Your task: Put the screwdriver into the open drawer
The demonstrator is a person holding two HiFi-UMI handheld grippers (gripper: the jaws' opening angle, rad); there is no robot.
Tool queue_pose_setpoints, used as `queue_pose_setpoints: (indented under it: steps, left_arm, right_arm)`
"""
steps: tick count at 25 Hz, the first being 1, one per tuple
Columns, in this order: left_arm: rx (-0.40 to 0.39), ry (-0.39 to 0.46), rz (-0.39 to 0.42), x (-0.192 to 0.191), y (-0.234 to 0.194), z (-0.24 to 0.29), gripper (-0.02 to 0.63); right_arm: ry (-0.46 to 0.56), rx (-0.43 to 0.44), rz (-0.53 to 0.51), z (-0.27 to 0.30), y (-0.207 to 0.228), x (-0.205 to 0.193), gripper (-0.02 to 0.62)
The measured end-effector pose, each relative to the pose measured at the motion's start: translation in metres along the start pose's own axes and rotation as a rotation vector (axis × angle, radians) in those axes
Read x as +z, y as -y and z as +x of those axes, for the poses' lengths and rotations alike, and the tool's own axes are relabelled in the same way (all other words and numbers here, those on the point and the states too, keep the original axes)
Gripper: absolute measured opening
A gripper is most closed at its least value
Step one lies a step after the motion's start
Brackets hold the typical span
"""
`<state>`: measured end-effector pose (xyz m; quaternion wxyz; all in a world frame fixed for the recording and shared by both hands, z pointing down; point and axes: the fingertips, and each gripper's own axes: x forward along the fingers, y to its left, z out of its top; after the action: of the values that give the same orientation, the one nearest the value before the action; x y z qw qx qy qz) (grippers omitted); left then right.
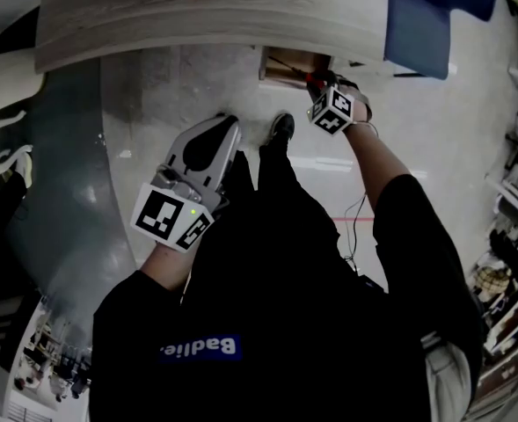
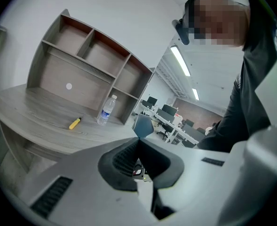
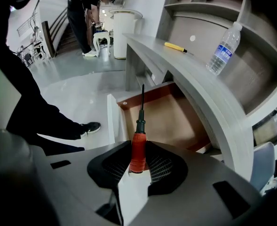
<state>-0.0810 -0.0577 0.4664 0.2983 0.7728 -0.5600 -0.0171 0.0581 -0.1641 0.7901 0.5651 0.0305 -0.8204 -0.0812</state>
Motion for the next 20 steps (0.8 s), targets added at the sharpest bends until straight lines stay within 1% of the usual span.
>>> queue_pose_setpoints:
  steps: [6, 10, 16, 20]
  left_arm:
    - [0.003, -0.007, -0.015, -0.007, -0.003, -0.001, 0.002]
    - [0.003, -0.011, -0.021, -0.011, -0.003, -0.001, 0.003]
    - [0.005, -0.031, -0.034, -0.017, -0.005, -0.002, 0.003]
    - [0.011, -0.04, -0.037, -0.021, -0.009, -0.001, 0.003]
  right_arm:
    - [-0.058, 0.019, -0.086, 0.016, 0.003, -0.007, 0.12]
    - [-0.078, 0.03, -0.129, 0.022, 0.005, -0.009, 0.12]
    - [-0.097, 0.047, -0.16, 0.03, 0.006, -0.017, 0.12]
    - [-0.11, 0.06, -0.216, 0.04, 0.002, -0.019, 0.12]
